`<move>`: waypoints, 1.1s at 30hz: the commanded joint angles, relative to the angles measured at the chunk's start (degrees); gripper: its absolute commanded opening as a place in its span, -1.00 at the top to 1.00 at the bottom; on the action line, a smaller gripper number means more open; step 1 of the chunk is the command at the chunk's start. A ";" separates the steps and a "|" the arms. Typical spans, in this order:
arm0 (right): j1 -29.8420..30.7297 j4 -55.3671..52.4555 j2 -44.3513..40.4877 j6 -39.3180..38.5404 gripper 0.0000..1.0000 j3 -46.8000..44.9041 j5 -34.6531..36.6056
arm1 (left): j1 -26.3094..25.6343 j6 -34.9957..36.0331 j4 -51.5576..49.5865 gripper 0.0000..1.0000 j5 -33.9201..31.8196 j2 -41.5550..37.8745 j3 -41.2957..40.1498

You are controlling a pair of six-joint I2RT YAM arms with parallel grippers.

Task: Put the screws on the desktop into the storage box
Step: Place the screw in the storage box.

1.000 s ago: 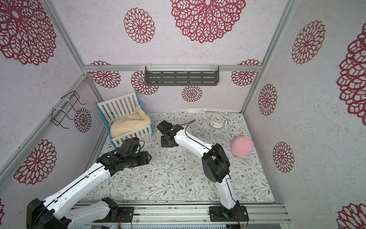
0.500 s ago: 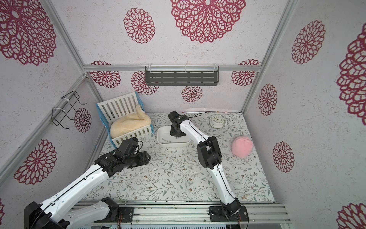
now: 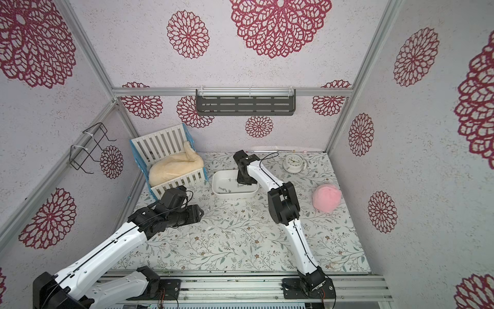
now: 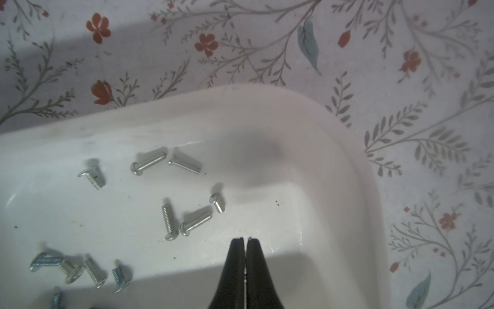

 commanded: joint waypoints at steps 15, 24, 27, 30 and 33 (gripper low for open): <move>1.34 1.31 -7.49 -0.47 0.53 4.49 1.22 | -0.31 0.00 0.38 -0.21 -0.54 0.23 0.15; 8.93 0.83 -16.57 -1.36 0.49 1.77 1.49 | -0.32 0.11 0.32 -0.22 -1.18 0.01 -0.06; 12.40 3.28 -20.55 -0.81 0.47 -4.58 1.81 | -0.31 0.09 0.40 -0.22 -1.53 0.01 -0.04; 15.16 8.36 -26.33 0.96 0.46 -15.81 0.85 | -0.31 0.00 0.39 -0.22 -1.74 -0.09 0.06; 16.36 14.43 -33.18 3.54 0.46 -28.36 -0.70 | -0.23 -0.16 0.40 -0.22 -2.31 -0.43 -0.27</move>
